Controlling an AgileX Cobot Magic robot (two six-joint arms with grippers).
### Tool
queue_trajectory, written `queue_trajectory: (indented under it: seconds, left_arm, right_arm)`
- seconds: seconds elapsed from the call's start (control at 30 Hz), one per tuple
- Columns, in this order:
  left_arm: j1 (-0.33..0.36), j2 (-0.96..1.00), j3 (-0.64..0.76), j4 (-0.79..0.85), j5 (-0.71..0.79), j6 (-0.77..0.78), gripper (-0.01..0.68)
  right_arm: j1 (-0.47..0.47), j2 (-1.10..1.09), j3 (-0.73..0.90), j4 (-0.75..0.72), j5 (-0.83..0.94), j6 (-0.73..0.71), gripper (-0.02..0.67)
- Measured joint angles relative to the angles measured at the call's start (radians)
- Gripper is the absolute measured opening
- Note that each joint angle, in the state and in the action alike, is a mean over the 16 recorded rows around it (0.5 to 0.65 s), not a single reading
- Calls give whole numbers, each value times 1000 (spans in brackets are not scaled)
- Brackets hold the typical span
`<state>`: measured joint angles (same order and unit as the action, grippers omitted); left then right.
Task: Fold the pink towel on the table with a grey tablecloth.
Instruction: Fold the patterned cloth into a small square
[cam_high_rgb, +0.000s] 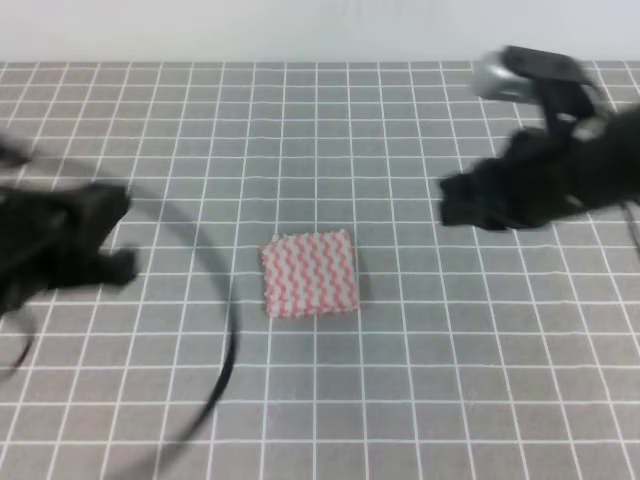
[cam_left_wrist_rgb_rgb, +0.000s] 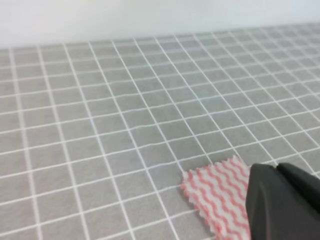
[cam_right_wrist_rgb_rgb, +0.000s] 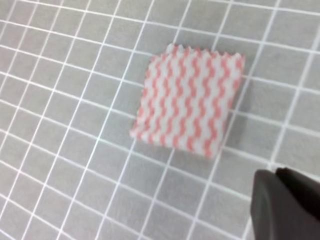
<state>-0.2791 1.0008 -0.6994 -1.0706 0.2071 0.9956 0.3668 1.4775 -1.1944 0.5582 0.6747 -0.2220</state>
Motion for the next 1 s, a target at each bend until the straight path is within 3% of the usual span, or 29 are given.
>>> queue_trajectory:
  seconds: [0.27, 0.5, 0.67, 1.0]
  left_arm:
    - [0, -484, 294, -14, -75, 3, -3]
    - [0, -793, 444, -9, -69, -12, -3]
    - [0, -893, 483, -3, -36, -27, -3]
    - [0, -917, 552, 22, -23, 1, -3]
  right_arm:
    - [0, -396, 297, -9, -140, 2, -15]
    - [0, -732, 490, -22, -194, 16, -15]
    - [0, -925, 597, -30, -216, 17, -15]
    - [0, -1160, 797, -8, -373, -63, -15]
